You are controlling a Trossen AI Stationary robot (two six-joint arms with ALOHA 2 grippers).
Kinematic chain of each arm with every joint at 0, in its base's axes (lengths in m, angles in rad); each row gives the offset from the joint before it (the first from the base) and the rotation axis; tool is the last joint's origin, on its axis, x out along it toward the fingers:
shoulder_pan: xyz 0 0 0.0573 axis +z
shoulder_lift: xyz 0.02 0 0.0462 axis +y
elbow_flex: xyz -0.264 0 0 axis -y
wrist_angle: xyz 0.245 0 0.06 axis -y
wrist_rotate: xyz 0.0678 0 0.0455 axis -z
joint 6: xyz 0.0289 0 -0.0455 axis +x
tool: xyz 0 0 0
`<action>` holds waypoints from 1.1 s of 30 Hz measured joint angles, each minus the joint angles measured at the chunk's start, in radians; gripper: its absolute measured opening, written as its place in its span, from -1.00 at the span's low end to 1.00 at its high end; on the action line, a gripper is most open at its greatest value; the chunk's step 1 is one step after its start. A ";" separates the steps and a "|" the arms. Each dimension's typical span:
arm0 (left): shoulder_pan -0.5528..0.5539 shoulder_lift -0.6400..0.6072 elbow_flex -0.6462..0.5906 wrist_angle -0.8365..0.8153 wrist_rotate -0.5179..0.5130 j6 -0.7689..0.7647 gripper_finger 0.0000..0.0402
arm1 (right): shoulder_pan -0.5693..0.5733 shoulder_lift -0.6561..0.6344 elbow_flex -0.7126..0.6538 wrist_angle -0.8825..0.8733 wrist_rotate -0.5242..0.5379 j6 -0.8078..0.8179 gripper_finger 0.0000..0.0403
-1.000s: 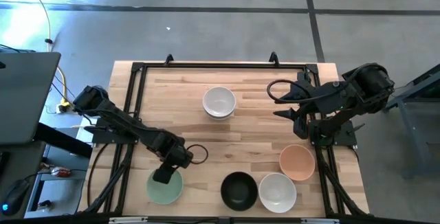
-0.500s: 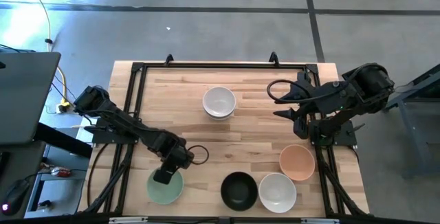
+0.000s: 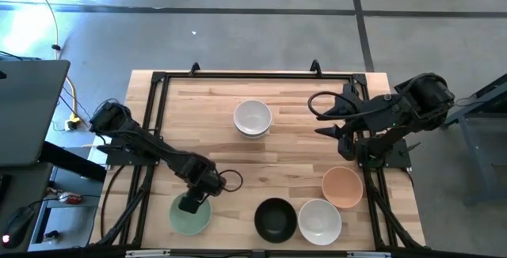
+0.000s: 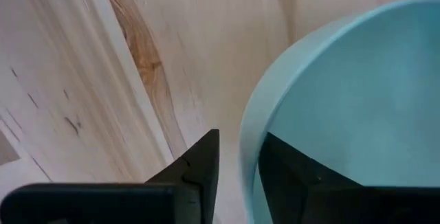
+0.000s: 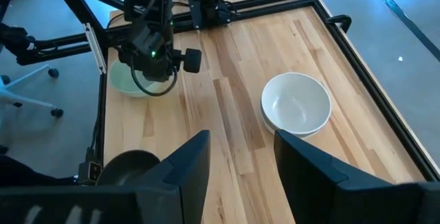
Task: Nest bowls inside each other
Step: Stack the light green bowl on the white bowl
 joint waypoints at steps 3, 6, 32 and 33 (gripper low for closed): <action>0.000 0.017 0.000 0.003 0.000 0.007 -0.62 | 0.013 0.000 0.000 0.000 0.001 0.004 -0.24; 0.005 0.018 0.000 0.003 0.002 0.021 -0.82 | 0.026 0.000 0.000 -0.001 0.011 0.022 -0.24; 0.410 0.010 0.393 -0.305 -0.159 0.231 -1.00 | 0.131 0.000 0.000 -0.026 0.136 0.081 -0.24; 0.433 0.010 0.417 -0.307 -0.174 0.236 -1.00 | 0.131 0.000 0.000 -0.026 0.136 0.080 -0.24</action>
